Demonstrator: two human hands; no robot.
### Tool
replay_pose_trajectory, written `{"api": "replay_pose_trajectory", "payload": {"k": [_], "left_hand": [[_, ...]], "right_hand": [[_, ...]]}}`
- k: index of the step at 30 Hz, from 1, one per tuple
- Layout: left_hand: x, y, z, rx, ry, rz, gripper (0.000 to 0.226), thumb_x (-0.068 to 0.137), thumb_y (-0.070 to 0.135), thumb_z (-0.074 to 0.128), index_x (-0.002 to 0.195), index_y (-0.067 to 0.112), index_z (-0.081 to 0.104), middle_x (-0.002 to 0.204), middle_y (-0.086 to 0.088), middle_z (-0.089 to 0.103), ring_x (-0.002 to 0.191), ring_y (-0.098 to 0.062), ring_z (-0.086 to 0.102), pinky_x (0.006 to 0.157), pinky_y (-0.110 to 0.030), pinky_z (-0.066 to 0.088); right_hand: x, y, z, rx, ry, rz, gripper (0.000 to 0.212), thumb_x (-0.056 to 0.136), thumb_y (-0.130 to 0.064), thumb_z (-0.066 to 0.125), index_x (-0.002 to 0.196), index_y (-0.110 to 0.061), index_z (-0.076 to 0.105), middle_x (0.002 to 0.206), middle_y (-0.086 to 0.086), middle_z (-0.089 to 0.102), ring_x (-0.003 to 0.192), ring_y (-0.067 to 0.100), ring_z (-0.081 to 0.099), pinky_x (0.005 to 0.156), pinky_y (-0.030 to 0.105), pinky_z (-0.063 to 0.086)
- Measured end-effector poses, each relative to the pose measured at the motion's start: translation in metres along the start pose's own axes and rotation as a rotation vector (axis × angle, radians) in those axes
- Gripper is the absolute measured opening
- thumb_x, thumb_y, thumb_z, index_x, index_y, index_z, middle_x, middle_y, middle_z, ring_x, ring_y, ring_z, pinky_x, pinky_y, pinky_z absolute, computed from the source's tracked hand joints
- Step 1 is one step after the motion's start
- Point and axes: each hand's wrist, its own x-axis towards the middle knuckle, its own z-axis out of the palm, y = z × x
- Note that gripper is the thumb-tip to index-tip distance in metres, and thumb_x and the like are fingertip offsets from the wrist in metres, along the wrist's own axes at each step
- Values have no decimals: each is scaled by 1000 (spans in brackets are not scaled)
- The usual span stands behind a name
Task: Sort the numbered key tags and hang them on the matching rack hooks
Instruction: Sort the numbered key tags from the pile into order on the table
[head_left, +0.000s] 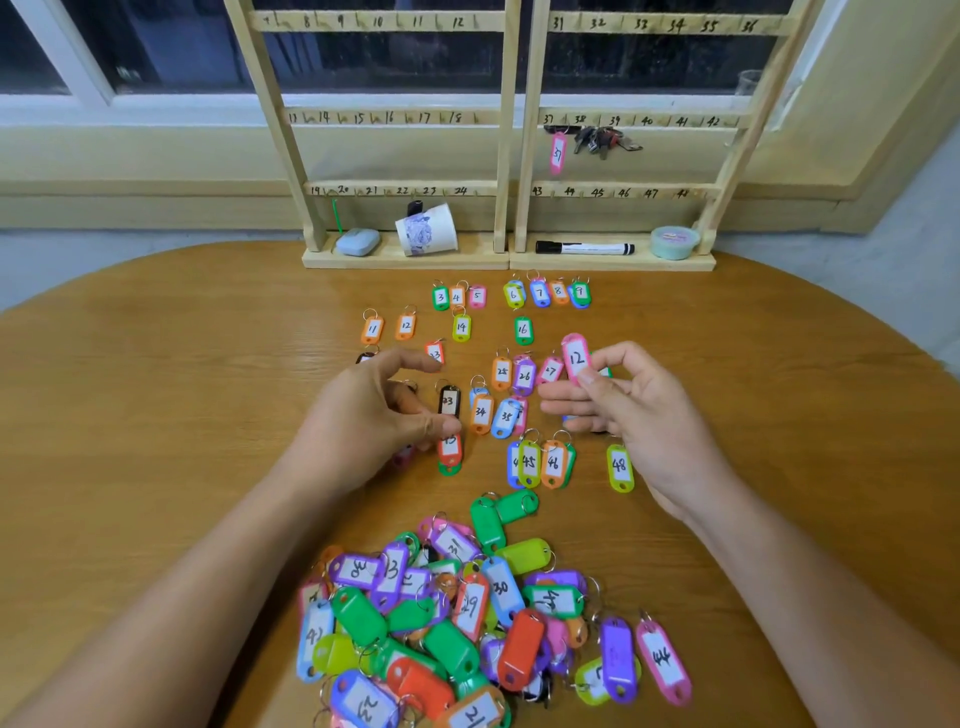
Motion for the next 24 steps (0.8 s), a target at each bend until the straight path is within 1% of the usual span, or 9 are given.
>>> {"api": "replay_pose_trajectory", "payload": {"k": [5,8,11,12,14,16,18,21,24], "left_hand": [[2,-5,0,170,20,38,50,76,39,95,115,38,64,77,7,79,55,-14,69,66,-34,59],[2,-9,1,172,45,78,52,76,39,96,116,39,63,78,7,78,56,-18,70,67,-36,60],[1,-11,1,155,73,99,48,77,41,95,115,38,65,77,5,77,56,-18,71,67,-38,61],[1,-11,0,154,87,104,45,79,41,93,114,37,65,76,5,77,57,-16,72,65,-35,60],[0,-11,-4,162,127,113,39,81,45,91,112,38,67,78,7,76,62,-11,72,61,-21,54],[-2,-13,-9,165,162,114,34,83,49,88,109,39,68,79,7,75,67,-9,71,62,-24,51],[-4,-14,-16,144,179,115,28,86,46,86,106,38,69,78,5,75,68,-11,70,64,-30,52],[-11,-13,-26,86,178,130,20,91,35,84,104,32,70,75,6,76,65,-7,69,61,-19,47],[-19,-16,-36,109,188,140,16,92,33,83,102,31,71,74,10,76,64,-6,64,57,-15,42]], "right_hand": [[-1,-2,0,-25,-16,16,19,113,-18,49,113,2,49,105,11,82,101,28,79,87,47,58],[-2,0,1,-90,18,-26,15,110,-19,56,104,-5,59,100,7,81,89,15,75,74,34,54],[-1,2,1,-156,48,-81,8,103,-19,68,97,-15,71,83,-6,72,74,5,58,65,24,47],[1,1,2,-150,52,-86,5,101,-18,71,97,-16,74,81,-8,71,73,3,58,65,20,46],[5,-3,6,-146,45,-82,1,98,-14,75,98,-14,76,85,-3,76,74,3,63,64,16,48],[12,-10,14,-171,26,-72,4,96,-12,78,99,-12,76,83,2,77,71,7,65,61,17,49],[25,-16,24,-215,-4,-43,5,94,-12,80,97,-11,76,77,0,76,66,8,65,56,18,48],[51,-26,45,-256,-43,26,6,94,-10,80,96,-11,74,79,1,79,63,8,65,54,16,48],[83,-34,70,-322,-72,68,9,93,-11,81,97,-14,73,84,2,81,70,13,69,63,24,55]]}}
